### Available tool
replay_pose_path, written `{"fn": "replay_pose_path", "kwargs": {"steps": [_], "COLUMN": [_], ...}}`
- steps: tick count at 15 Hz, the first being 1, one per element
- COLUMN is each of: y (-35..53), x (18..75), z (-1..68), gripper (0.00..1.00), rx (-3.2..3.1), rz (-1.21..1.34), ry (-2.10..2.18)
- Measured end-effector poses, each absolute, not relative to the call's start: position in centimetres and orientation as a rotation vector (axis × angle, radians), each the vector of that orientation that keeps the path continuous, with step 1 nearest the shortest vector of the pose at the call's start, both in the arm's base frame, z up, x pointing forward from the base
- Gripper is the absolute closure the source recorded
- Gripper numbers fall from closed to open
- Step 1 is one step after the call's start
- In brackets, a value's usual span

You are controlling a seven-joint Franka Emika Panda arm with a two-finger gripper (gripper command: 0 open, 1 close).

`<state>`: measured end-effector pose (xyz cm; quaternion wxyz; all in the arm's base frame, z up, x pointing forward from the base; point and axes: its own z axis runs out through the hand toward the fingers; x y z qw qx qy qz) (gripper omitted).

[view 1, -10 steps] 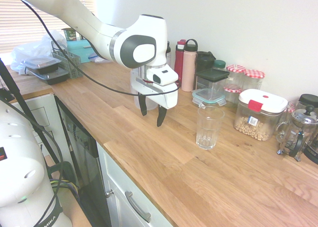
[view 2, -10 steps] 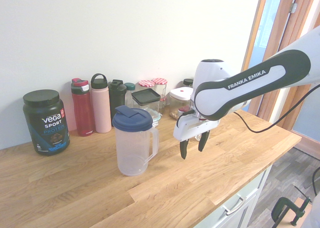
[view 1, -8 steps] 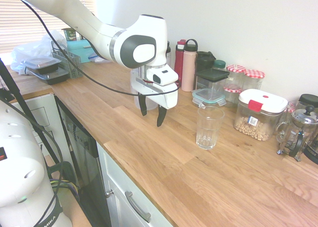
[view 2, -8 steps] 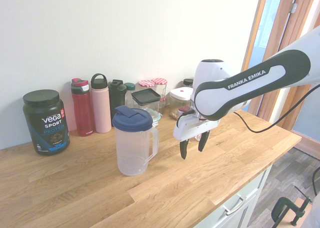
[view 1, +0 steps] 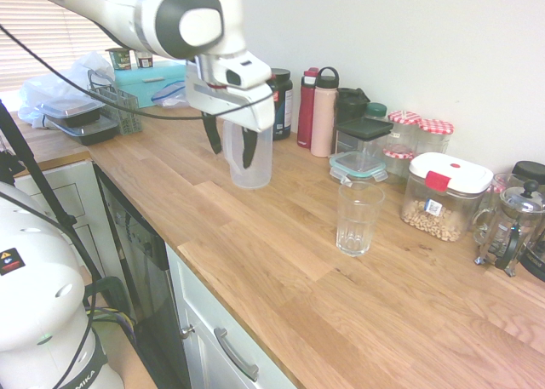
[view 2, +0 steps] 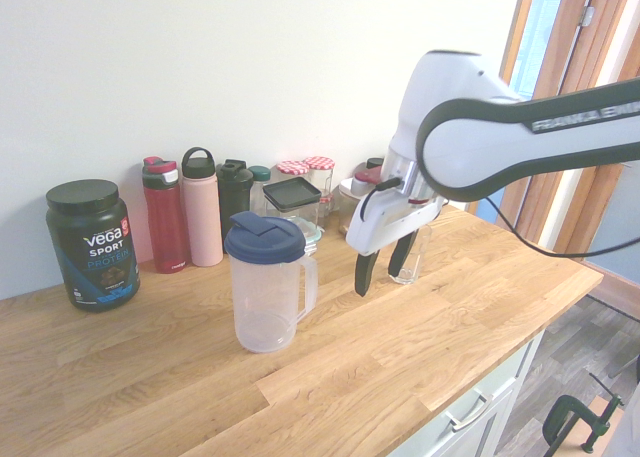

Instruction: Pour me some water

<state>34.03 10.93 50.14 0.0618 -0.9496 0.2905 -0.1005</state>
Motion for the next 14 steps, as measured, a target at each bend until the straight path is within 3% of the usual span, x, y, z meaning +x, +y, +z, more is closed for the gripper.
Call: {"fn": "replay_pose_path", "kwargs": {"steps": [7,8,14], "y": [16.3,16.3,16.6], "x": [36.8,37.6,41.0], "z": [47.6,46.9,45.2], "gripper": [0.00,1.00,1.00], "rx": [-2.857,-2.859,-2.860], "rz": [-0.545,-0.555,-0.553], "ry": [0.710,0.717,0.722]}}
